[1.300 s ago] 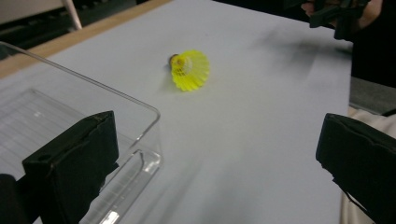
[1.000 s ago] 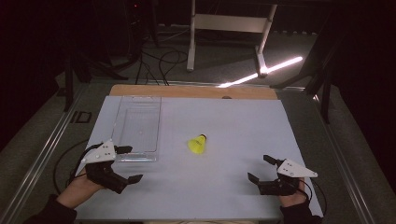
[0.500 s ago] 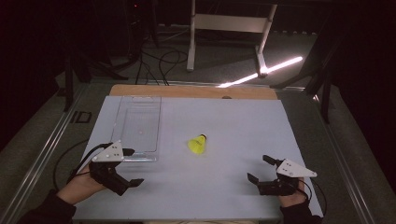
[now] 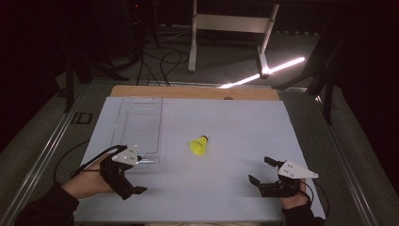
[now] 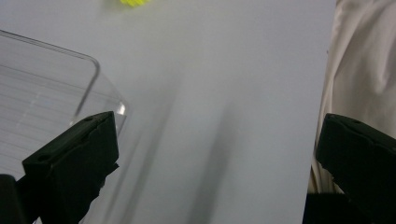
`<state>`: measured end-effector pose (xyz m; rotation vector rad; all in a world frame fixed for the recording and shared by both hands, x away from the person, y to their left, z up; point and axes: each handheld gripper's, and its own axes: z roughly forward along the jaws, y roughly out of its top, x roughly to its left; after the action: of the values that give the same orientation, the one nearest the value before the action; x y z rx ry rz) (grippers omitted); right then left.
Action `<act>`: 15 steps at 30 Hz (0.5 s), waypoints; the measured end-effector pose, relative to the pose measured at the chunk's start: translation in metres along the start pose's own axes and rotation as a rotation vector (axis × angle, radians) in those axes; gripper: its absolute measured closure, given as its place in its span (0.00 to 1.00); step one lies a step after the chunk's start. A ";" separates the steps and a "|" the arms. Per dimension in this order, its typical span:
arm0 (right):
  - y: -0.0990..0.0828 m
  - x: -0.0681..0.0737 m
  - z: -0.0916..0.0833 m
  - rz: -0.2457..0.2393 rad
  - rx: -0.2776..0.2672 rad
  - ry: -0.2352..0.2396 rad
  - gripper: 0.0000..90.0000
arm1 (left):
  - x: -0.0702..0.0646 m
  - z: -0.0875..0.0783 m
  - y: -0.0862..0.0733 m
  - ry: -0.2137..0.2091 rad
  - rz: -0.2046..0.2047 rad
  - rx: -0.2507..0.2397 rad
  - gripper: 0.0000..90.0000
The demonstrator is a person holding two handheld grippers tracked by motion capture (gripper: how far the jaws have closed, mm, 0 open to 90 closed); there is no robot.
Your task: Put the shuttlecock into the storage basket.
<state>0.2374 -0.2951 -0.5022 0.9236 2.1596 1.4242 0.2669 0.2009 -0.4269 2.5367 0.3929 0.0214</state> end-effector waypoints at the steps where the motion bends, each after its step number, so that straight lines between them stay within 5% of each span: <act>1: 0.000 0.000 0.000 0.001 0.001 0.002 0.09 | 0.000 0.001 0.002 -0.001 0.001 0.013 0.00; 15: 0.000 0.000 0.001 -0.002 0.005 0.007 0.09 | 0.002 0.017 0.028 -0.109 0.059 0.153 0.00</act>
<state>0.2377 -0.2946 -0.5026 0.9189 2.1691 1.4236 0.2786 0.1699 -0.4261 2.6847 0.2868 -0.1287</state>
